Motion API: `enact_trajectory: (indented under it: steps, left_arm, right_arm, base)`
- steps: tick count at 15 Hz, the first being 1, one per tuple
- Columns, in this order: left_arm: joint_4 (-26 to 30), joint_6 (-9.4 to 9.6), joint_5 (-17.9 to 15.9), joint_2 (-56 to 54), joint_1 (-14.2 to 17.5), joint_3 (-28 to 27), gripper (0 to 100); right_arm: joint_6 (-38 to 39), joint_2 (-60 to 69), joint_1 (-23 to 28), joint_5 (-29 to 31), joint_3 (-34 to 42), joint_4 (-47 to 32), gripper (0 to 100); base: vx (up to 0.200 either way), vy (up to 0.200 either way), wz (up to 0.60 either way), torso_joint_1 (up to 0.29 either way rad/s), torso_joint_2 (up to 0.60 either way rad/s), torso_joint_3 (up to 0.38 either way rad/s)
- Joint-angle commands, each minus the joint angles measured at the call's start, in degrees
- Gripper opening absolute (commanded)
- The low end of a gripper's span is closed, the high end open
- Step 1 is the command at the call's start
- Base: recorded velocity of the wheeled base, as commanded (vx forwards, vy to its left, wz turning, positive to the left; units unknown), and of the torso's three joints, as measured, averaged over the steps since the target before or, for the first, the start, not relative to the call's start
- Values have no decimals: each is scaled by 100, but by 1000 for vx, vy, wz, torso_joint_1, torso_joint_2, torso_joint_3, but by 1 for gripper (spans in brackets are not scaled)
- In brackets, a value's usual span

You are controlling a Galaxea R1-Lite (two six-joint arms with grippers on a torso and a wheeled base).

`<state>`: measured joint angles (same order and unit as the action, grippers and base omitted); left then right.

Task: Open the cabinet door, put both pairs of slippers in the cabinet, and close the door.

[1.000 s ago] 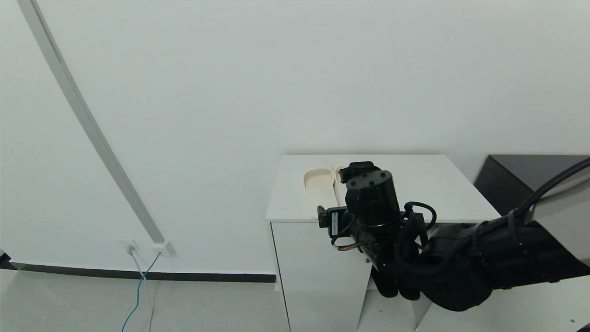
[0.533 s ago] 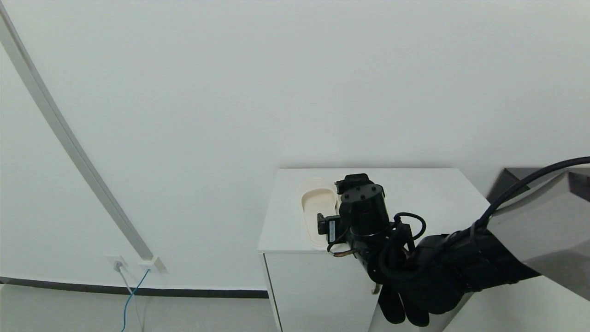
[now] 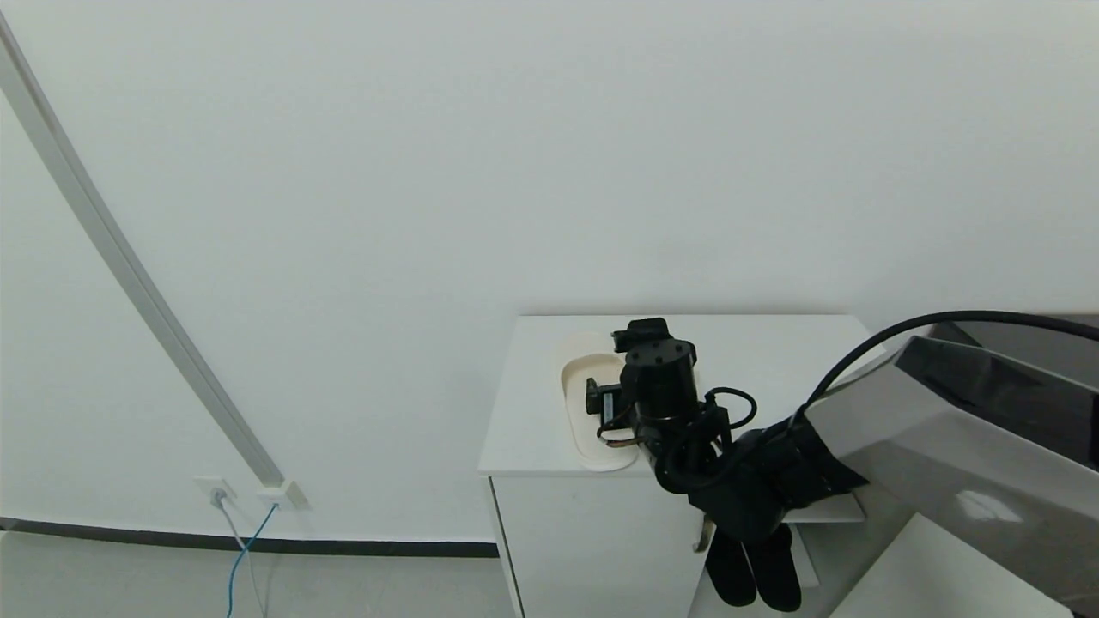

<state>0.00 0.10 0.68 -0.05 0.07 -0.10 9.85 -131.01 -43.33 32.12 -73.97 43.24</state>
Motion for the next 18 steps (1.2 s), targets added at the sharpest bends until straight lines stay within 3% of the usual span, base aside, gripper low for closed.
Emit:
enact_trajectory:
  steps: [1, 8, 9, 18]
  left_arm:
    - [0, -19, 2, 5, 1, 1, 0]
    - [0, -27, 2, 5, 1, 1, 0]
    - [0, -27, 2, 5, 1, 1, 0]
    - [0, -27, 2, 5, 1, 1, 0]
  right_arm:
    - [-80, -337, 123, -31, -363, 0, 100]
    - [-97, -662, 325, -118, -1014, -26, 100]
    - [-97, -662, 325, -118, -1014, -17, 0]
    - [-97, -302, 325, -127, -821, -17, 0]
  base:
    - [0, 0, 0, 0, 0, 0]
    - [0, 0, 0, 0, 0, 0]
    - [0, 0, 0, 0, 0, 0]
    - [0, 0, 0, 0, 0, 0]
